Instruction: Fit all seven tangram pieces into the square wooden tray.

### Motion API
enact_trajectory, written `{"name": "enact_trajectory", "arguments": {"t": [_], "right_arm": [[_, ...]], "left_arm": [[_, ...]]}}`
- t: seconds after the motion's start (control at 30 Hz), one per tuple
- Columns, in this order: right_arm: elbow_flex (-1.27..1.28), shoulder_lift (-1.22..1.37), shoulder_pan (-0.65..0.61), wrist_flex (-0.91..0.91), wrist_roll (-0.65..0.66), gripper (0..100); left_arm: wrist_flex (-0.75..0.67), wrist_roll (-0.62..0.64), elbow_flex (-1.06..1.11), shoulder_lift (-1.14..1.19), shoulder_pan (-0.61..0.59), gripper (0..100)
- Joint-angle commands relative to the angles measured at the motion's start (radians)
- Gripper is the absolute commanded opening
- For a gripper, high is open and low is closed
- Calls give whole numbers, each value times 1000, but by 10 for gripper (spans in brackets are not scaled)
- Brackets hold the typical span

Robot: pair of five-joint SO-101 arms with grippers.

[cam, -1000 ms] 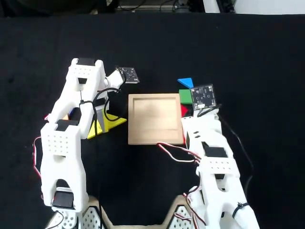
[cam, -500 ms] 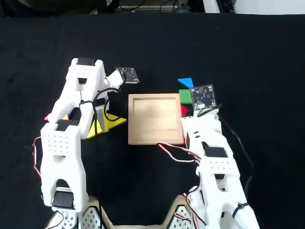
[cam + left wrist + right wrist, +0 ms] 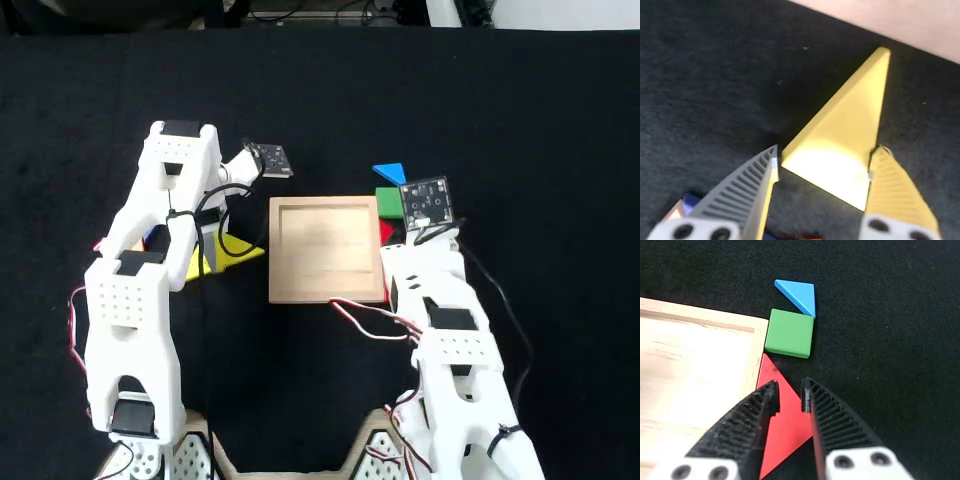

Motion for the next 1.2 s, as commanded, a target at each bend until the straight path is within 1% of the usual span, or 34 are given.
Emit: {"name": "enact_trajectory", "arguments": {"t": [0.0,0.1,0.23,0.4,0.67,0.83,0.93,0.97,1.1,1.17], "right_arm": [[-58,4,-14,-21,9,89],[-58,4,-14,-21,9,89],[-58,4,-14,-21,9,89],[-58,4,-14,-21,9,89],[-58,4,-12,-21,9,89],[-58,4,-11,-20,9,89],[-58,4,-9,-18,9,89],[-58,4,-9,-18,9,89],[-58,4,-14,-18,9,89],[-58,4,-14,-18,9,89]], "left_arm": [[12,-5,1,-41,16,248],[17,0,5,-44,30,247],[17,48,-21,-58,35,247],[18,80,-5,-160,35,246],[3,74,271,-347,96,245],[-164,81,377,-428,91,250],[-249,69,403,-448,53,255],[-258,52,404,-450,45,273],[-276,28,406,-446,10,403],[-313,-2,406,-428,5,406]]}}
